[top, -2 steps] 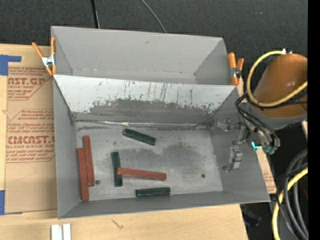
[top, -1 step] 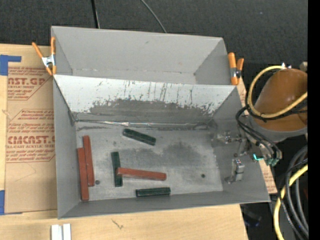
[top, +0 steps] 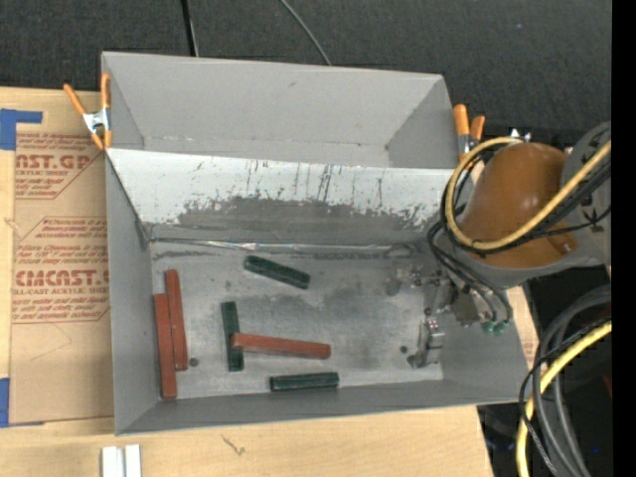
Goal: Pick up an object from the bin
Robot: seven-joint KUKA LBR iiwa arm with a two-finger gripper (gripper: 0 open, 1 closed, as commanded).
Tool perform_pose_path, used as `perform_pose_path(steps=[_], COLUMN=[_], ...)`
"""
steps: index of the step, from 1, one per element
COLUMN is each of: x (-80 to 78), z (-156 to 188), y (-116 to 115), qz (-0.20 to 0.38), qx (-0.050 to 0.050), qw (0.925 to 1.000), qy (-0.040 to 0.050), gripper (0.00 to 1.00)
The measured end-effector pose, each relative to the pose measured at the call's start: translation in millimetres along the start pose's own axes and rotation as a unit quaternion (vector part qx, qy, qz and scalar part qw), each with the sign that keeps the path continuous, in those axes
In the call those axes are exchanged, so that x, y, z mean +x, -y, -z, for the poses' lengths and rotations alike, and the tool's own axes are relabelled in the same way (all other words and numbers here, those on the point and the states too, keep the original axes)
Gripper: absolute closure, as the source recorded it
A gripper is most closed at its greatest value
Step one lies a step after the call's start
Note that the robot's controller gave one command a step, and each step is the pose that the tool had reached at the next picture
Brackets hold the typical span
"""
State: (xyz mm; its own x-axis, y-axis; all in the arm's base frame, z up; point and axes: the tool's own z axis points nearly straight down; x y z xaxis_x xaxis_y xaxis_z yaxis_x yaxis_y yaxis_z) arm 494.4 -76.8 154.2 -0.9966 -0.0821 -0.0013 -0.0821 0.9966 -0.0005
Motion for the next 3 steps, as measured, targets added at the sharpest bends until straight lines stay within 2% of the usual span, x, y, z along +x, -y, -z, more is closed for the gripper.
perform_pose_path(steps=[1, 2, 3], x=[-2.5, -12.1, -5.3], z=[-4, -5, -40], y=[-15, -21, -43], qz=[-0.004, -0.028, -0.08], qx=[-0.001, -0.003, 0.001], qw=[1.0, 0.9996, 0.9968], qy=[0.0, -0.0029, 0.0041], gripper=[0.0, 0.0, 0.0])
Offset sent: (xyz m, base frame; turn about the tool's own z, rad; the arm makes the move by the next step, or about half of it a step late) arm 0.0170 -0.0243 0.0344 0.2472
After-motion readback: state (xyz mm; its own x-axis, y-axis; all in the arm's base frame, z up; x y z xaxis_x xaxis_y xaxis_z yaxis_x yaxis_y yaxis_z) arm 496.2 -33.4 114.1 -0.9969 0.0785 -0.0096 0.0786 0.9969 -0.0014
